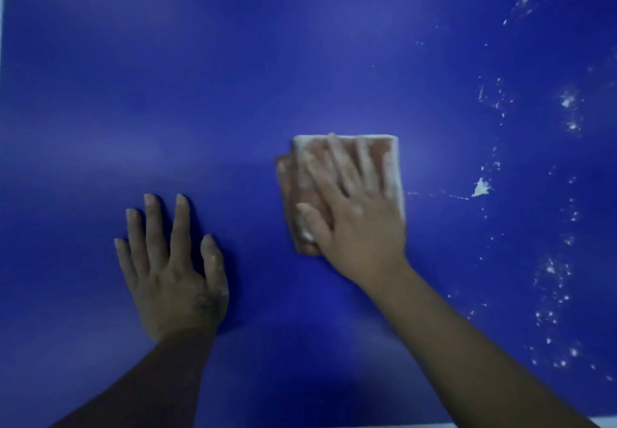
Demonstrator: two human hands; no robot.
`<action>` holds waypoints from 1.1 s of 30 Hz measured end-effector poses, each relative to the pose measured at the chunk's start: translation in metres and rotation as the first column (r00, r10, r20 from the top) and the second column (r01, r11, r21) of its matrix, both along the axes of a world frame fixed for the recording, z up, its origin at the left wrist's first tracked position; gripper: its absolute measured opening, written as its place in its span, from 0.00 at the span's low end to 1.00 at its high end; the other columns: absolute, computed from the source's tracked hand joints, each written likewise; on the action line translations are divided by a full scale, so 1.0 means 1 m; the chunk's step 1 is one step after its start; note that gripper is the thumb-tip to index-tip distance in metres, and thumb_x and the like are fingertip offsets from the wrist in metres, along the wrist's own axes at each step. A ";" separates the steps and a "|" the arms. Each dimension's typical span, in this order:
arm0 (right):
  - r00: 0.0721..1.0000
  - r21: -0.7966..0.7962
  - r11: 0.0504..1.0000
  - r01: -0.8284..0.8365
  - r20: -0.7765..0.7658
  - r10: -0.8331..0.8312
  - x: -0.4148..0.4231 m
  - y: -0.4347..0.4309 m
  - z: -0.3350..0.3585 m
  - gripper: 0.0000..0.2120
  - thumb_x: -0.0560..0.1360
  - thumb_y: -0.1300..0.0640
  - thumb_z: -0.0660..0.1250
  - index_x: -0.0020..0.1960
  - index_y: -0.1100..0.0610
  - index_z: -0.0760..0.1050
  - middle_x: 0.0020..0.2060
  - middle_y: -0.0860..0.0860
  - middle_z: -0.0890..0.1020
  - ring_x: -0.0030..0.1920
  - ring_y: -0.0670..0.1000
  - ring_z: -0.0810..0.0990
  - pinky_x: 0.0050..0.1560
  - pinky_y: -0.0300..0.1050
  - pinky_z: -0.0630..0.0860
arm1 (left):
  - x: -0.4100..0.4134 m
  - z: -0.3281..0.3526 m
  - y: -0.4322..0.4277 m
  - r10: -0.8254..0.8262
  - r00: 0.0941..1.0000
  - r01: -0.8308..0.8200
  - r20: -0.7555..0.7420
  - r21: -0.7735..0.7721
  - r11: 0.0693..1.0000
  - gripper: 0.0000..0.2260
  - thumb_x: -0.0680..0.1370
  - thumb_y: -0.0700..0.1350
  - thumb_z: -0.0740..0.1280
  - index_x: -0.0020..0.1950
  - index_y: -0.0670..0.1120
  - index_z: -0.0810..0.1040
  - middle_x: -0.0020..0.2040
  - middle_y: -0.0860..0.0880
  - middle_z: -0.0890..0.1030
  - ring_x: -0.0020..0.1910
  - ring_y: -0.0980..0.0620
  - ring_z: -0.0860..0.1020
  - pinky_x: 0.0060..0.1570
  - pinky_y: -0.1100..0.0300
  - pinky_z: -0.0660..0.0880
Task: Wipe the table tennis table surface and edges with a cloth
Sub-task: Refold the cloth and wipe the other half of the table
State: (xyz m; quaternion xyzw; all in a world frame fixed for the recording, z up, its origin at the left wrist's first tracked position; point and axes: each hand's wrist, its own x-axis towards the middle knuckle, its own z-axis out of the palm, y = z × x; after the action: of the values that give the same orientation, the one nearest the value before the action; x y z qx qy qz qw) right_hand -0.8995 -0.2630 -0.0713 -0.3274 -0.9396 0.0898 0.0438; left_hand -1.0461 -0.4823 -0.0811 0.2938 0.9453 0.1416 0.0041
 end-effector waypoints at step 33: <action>0.917 0.043 0.921 0.387 0.084 -0.390 0.033 -0.029 0.011 0.30 0.87 0.39 0.53 0.87 0.47 0.58 0.87 0.54 0.58 0.87 0.62 0.52 0.83 0.70 0.44 | 0.001 0.003 0.001 -0.002 1.000 0.001 0.024 0.011 1.000 0.28 0.89 0.56 0.57 0.89 0.52 0.61 0.90 0.45 0.55 0.89 0.41 0.50 0.87 0.38 0.46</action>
State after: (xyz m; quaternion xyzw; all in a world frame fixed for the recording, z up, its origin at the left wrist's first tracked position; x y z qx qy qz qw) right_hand -0.8662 -0.2919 -0.0598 -0.5105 -0.8580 0.0524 0.0221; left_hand -1.0455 -0.4817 -0.0786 0.2929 0.9442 0.1502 0.0140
